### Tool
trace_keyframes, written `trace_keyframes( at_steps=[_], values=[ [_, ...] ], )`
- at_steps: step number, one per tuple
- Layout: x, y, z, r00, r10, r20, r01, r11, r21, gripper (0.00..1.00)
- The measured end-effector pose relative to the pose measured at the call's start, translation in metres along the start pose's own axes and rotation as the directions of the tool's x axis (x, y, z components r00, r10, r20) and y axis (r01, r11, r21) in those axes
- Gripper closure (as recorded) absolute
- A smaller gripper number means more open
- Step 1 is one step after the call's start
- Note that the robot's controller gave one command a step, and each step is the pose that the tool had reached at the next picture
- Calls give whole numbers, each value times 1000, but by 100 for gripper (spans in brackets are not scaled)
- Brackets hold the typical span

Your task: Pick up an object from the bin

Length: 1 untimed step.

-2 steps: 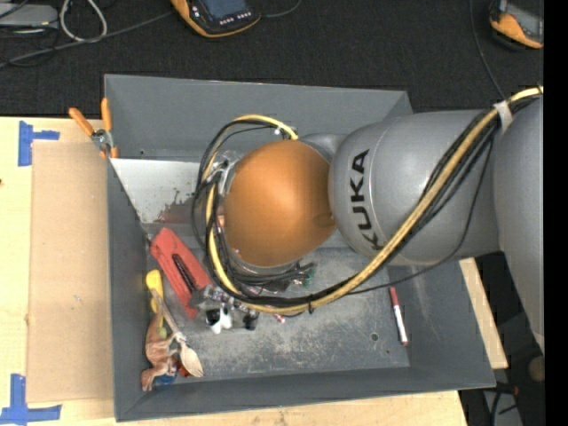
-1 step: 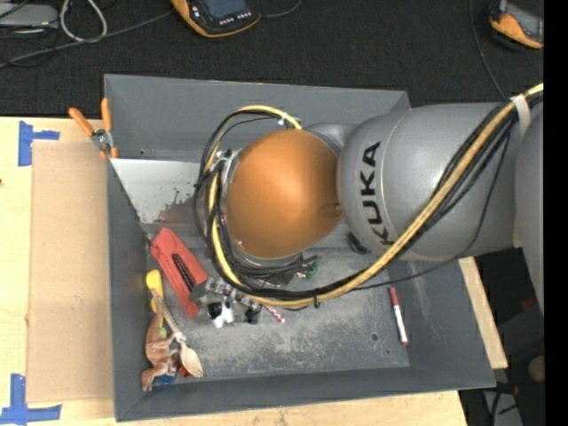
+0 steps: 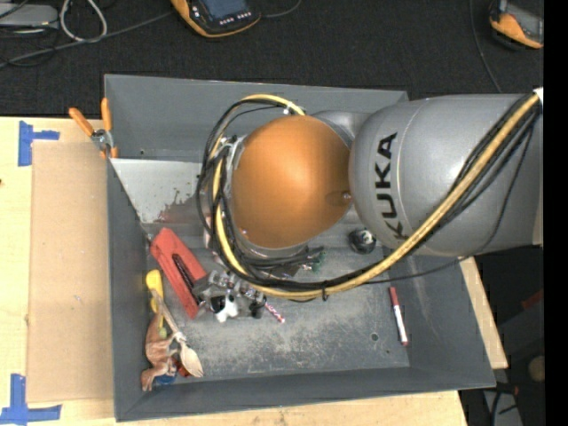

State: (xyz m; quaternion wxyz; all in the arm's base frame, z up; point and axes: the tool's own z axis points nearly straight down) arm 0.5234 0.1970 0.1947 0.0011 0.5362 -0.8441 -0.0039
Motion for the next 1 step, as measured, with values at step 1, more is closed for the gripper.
trace_keyframes(
  at_steps=[1],
  values=[
    [0, 0, -23, 1000, 0, 2, 0, 1000, 2, 100]
  ],
)
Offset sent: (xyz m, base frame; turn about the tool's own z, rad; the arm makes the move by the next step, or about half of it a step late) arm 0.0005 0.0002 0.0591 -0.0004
